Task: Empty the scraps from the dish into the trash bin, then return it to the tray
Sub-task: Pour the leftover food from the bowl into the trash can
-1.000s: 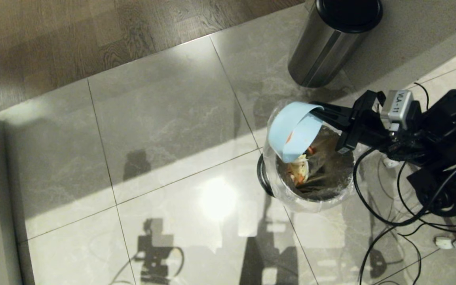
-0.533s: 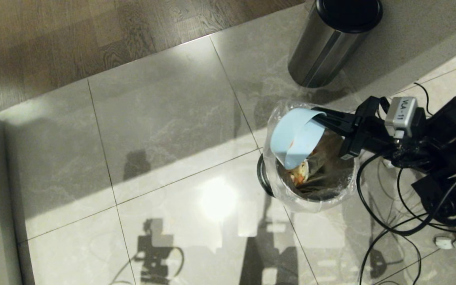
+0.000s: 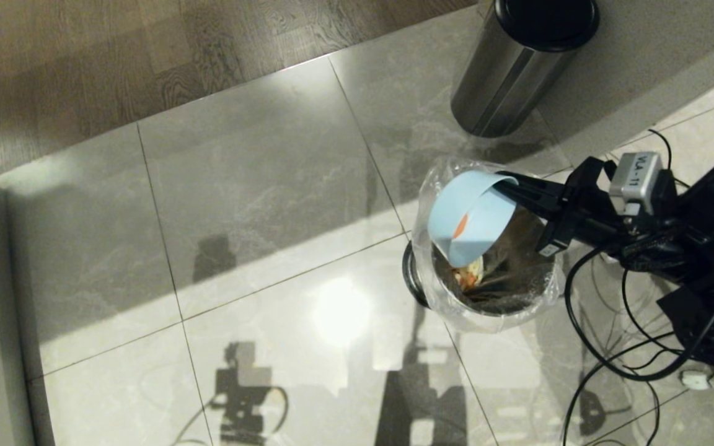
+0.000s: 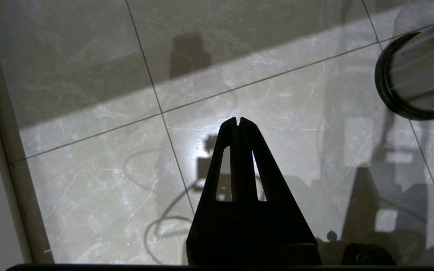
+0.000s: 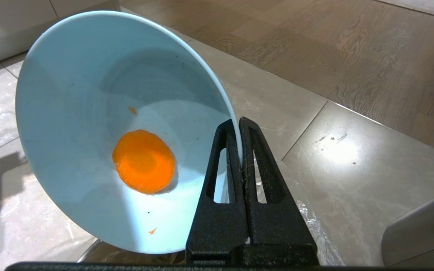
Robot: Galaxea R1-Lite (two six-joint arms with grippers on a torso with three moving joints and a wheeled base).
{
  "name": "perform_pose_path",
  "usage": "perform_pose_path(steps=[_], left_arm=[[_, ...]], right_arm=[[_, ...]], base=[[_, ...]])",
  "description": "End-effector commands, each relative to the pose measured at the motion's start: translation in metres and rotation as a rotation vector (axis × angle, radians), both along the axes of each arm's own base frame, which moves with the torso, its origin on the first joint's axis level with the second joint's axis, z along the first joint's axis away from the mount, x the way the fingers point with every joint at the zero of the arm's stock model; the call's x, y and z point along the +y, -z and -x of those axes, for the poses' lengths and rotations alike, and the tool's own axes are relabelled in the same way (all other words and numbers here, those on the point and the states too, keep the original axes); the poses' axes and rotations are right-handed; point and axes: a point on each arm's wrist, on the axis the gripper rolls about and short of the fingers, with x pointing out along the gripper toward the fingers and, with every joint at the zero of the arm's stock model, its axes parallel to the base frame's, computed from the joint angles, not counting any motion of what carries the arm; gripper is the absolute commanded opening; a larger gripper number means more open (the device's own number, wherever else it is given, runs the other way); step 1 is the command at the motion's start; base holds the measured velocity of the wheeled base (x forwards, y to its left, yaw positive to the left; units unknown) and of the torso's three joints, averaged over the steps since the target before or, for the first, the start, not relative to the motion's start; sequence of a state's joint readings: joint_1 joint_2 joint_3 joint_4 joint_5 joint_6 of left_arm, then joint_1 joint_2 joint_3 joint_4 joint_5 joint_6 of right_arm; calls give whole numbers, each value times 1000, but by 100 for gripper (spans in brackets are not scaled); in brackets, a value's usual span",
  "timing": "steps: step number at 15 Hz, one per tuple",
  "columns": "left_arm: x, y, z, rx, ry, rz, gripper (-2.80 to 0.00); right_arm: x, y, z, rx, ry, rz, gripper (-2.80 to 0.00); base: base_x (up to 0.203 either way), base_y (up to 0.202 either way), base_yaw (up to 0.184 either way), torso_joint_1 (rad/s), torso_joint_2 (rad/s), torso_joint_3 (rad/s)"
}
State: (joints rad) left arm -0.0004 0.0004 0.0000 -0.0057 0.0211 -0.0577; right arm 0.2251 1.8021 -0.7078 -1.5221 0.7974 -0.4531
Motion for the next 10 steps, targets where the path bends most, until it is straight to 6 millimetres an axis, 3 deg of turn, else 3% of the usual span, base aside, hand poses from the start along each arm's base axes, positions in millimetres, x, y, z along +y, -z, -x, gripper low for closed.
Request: perform_pose_path(steps=[1,10], left_arm=[[0,0,0,1,-1,1,-280],[0,0,0,1,-1,1,-280]], right_arm=[[-1,-6,4,-54,-4,-9,-280],[-1,2,5,-17,-8,-4,-280]], base=[[0,0,0,0,0,0],[0,0,0,0,0,0]])
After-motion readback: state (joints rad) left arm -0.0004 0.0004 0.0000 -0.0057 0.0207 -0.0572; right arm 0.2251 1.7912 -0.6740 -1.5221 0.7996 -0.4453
